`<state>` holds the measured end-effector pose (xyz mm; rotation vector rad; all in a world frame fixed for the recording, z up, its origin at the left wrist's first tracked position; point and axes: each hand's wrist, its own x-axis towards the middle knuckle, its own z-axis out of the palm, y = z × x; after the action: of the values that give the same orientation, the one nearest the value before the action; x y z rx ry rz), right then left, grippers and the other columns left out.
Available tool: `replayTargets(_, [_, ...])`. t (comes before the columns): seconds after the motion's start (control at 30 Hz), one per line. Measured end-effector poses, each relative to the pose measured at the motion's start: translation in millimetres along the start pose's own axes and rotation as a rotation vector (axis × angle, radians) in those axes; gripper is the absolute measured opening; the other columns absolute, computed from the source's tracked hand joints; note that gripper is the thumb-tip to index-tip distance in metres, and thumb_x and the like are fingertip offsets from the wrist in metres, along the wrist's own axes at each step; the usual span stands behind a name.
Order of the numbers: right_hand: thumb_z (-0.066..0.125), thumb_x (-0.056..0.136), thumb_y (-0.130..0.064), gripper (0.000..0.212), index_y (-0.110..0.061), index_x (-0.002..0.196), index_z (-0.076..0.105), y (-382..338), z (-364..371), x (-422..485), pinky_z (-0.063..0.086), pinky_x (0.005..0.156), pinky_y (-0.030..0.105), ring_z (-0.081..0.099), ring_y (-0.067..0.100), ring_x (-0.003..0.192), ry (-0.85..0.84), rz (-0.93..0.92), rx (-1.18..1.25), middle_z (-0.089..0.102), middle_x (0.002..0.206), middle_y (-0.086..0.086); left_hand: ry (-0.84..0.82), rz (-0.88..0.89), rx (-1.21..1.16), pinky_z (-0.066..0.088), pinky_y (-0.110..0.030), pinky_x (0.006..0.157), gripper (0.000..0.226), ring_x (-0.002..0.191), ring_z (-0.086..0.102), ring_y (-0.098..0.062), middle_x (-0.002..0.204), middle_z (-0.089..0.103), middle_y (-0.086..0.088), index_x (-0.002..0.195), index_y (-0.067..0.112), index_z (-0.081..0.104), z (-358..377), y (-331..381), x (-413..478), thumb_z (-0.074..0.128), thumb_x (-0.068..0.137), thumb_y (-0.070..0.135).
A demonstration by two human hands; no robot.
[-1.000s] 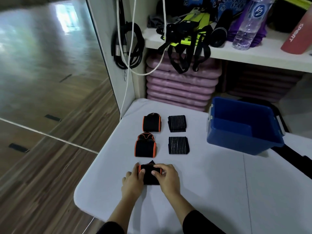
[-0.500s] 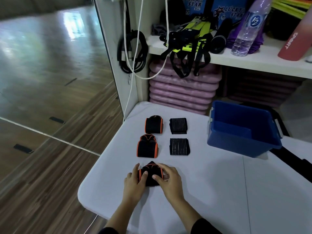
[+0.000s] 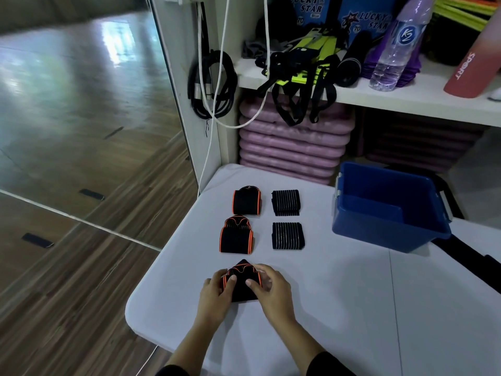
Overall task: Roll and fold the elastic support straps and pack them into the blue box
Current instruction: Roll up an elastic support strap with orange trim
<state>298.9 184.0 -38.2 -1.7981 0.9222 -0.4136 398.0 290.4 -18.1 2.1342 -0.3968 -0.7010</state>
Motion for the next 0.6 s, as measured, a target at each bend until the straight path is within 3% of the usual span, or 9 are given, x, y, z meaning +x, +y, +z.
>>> replayTargets(0.1, [0.069,0.074,-0.041,0.032,-0.054,0.1,0.056,0.0,0.5,0.9,0.053,0.087,0.032,0.062,0.001,0.092,-0.022,0.027,0.013,0.067,0.096,-0.02,0.014,0.012,-0.036,0.047,-0.032,0.086,0.018,0.097,0.058,-0.02,0.1,0.061,-0.001,0.104,0.025,0.062,-1.2,1.7,0.5,0.054,0.09,0.034])
replayTargets(0.33, [0.07,0.073,-0.021,0.048,-0.052,0.107,0.056,-5.5,5.1,2.6,0.053,0.088,0.034,0.061,0.004,0.094,-0.088,0.033,0.02,0.063,0.106,-0.023,0.074,0.056,-0.143,0.04,-0.017,0.073,0.021,0.092,0.056,-0.011,0.102,0.059,0.002,0.099,0.026,0.064,-3.8,7.1,1.3,0.056,0.086,0.012])
replayTargets(0.5, [0.065,0.076,-0.039,0.03,-0.049,0.104,0.059,-6.3,4.9,5.3,0.053,0.086,0.031,0.062,0.002,0.092,-0.049,0.005,0.024,0.063,0.102,-0.023,0.158,0.124,-0.227,0.044,-0.015,0.075,0.018,0.093,0.06,-0.007,0.101,0.065,0.005,0.097,0.024,0.068,-2.7,7.6,1.5,0.053,0.092,0.015])
replayTargets(0.6, [0.065,0.079,-0.035,0.023,-0.046,0.099,0.061,-5.0,3.6,6.0,0.054,0.082,0.03,0.061,0.002,0.085,-0.01,-0.008,0.011,0.064,0.095,-0.021,0.15,0.141,-0.255,0.046,-0.016,0.076,0.022,0.092,0.061,-0.006,0.097,0.065,0.012,0.094,0.028,0.067,-1.8,10.9,2.3,0.054,0.09,0.01])
